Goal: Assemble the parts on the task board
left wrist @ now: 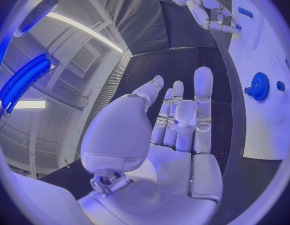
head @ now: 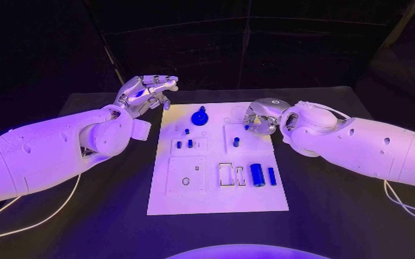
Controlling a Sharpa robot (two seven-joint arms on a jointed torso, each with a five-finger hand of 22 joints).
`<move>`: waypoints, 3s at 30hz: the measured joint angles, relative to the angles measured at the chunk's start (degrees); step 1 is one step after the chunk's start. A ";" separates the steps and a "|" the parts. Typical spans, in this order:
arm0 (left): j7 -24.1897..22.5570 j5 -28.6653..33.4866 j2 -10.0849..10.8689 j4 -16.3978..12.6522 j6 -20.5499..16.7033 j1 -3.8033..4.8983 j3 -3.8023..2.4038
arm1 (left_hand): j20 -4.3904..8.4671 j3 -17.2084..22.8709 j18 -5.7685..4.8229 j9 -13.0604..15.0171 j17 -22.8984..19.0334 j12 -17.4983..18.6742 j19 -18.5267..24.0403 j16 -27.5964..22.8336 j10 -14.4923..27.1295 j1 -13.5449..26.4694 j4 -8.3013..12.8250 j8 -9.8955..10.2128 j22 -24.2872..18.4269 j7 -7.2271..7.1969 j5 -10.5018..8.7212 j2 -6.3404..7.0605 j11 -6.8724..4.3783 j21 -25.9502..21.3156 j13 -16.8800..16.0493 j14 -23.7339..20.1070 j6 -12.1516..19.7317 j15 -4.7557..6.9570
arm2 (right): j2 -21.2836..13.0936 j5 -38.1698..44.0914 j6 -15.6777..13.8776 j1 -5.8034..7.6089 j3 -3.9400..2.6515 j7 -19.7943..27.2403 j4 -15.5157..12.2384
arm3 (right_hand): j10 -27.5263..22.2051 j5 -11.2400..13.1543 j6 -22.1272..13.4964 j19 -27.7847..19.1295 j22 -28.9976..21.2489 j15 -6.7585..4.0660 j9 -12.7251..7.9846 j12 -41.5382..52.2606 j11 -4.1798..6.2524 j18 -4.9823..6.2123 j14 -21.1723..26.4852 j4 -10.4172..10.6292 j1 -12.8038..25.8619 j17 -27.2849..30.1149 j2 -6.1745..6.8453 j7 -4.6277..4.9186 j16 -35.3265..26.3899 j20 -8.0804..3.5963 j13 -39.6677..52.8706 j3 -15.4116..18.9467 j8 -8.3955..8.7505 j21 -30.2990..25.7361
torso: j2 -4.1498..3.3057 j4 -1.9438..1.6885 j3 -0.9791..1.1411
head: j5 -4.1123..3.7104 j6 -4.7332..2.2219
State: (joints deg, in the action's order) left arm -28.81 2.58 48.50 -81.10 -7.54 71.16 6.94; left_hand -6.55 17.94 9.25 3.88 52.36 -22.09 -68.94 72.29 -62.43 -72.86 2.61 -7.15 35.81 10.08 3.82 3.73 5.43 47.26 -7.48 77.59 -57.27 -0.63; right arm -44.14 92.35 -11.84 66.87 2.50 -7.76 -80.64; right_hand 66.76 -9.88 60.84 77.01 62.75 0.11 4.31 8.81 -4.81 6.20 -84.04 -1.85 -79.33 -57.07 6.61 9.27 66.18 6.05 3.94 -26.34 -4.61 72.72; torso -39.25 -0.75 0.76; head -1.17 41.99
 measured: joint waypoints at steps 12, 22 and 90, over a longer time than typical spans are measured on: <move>0.51 0.03 -0.02 0.13 0.17 0.00 0.00 | 0.00 0.00 0.00 0.01 0.00 -0.32 0.00 0.00 0.20 0.00 0.00 0.00 -0.12 -0.07 0.00 0.00 -0.21 -0.22 -0.07 -0.20 0.07 -0.20 | 0.37 -0.04 1.24 0.16 -0.17 -0.27 0.09 | 0.72 0.41 0.68 0.00 0.44 0.00 0.06 0.00 0.31 0.01 0.00 0.00 0.23 -0.12 -0.23 -0.34 0.04 0.00 0.09 0.00 0.00 0.47 | 0.01 0.00 -0.01 | 0.14 0.16; 0.74 0.05 -0.02 0.14 0.33 -0.01 0.00 | 0.00 -0.16 0.00 0.01 -0.13 -0.32 0.00 0.00 0.41 -0.27 0.16 0.00 -0.18 -0.07 0.00 -0.27 -0.01 -0.22 -0.14 -0.20 0.07 -0.20 | 0.72 0.00 1.82 0.24 -0.28 -0.57 0.26 | 0.72 0.41 0.68 0.00 0.43 0.00 0.06 0.05 0.30 0.01 0.00 0.00 0.48 -0.11 0.01 -0.34 0.26 0.00 0.09 0.00 0.00 0.47 | 0.01 0.00 -0.01 | 0.19 0.40; 1.75 0.05 0.18 1.45 0.45 -0.01 0.01 | 0.00 -0.31 -0.01 0.02 -0.19 -0.56 0.00 0.01 0.61 -0.82 0.32 0.00 -0.49 -0.07 0.00 -0.82 0.20 -0.56 -0.21 -0.20 0.06 -0.21 | -5.39 -1.92 -8.35 -0.28 -0.09 2.10 -15.39 | 3.87 2.36 3.91 0.93 3.66 -0.84 0.58 1.17 1.22 0.02 -0.01 -0.77 0.48 -1.03 -1.50 -1.39 1.71 -0.93 0.83 -0.73 -0.70 3.12 | 0.09 0.04 -0.01 | 0.99 0.27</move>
State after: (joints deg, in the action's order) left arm -27.06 2.63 48.68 -79.65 -7.09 71.15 6.95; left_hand -6.55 17.62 9.24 3.91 52.17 -22.65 -68.94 72.30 -61.82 -73.68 2.93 -7.15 35.32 10.01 3.82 2.92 5.63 46.70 -7.69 77.39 -57.21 -0.84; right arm -49.52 90.43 -20.19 66.59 2.41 -5.66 -96.03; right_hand 70.63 -7.52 64.75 77.94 66.41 -0.74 4.89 9.98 -3.59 6.22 -84.05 -2.62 -78.85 -58.10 5.11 7.88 67.89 5.12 4.77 -27.07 -5.30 75.84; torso -39.16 -0.71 0.75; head -0.18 42.26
